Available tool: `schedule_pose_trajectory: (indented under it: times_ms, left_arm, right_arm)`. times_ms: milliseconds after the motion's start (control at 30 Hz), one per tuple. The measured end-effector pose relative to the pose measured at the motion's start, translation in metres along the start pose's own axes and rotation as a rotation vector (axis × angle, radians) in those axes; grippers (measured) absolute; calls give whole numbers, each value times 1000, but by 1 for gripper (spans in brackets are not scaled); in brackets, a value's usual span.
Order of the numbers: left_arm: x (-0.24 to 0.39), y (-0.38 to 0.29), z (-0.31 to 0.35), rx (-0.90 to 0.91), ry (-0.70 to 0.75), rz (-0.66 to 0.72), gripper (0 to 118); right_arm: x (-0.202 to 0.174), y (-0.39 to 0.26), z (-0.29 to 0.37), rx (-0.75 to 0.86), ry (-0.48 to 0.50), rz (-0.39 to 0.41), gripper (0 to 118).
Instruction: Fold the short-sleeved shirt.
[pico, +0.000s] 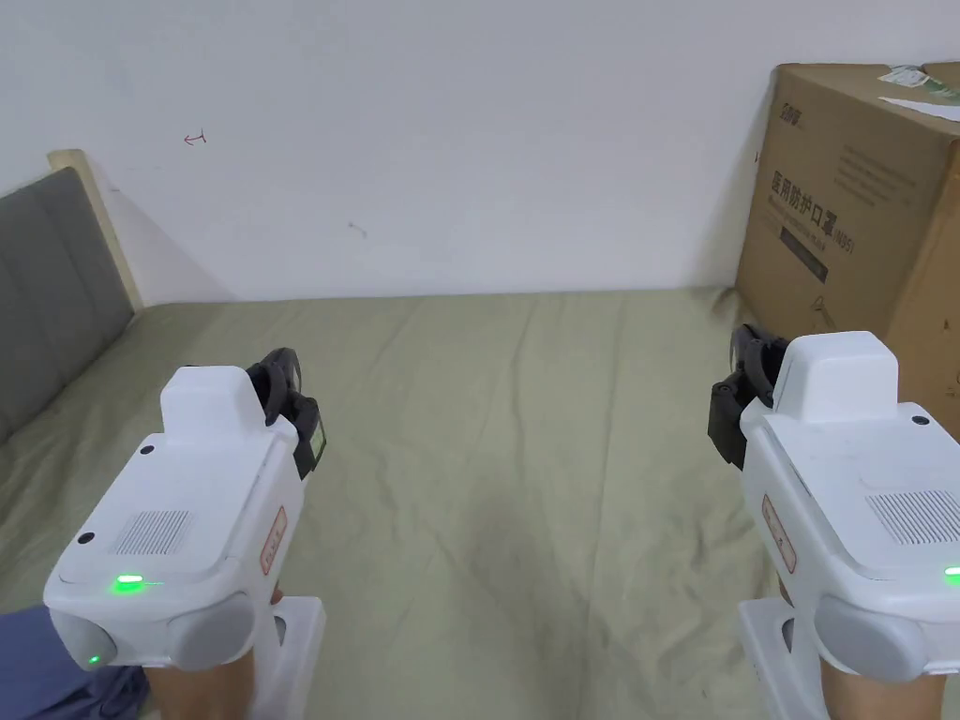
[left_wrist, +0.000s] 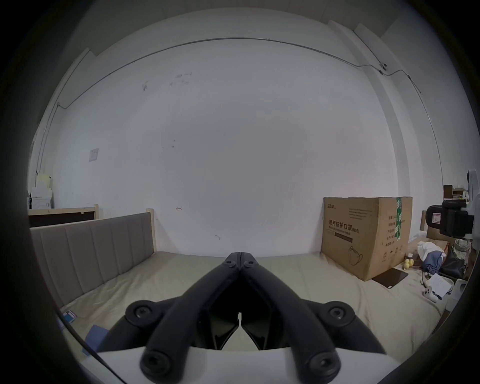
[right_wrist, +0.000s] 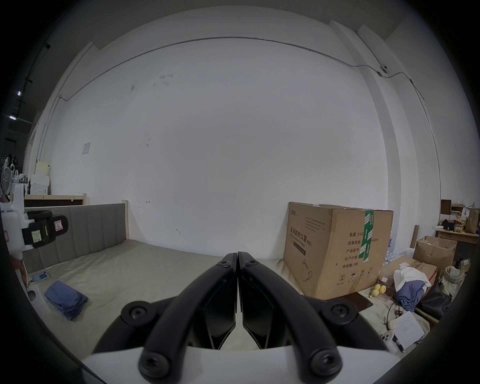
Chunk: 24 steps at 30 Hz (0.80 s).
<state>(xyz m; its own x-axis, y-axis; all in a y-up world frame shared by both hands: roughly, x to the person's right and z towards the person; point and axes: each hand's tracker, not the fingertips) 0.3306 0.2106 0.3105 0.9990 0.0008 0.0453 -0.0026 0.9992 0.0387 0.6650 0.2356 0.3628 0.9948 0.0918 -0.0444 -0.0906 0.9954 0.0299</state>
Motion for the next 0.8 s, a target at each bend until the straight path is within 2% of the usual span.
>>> schedule_pose_trajectory:
  times_ms: [800]
  left_arm:
    - [10, -11, -1, -34, -46, -26, 0]
  right_arm:
    - [-3, -3, 3, -10, -2, -2, 0]
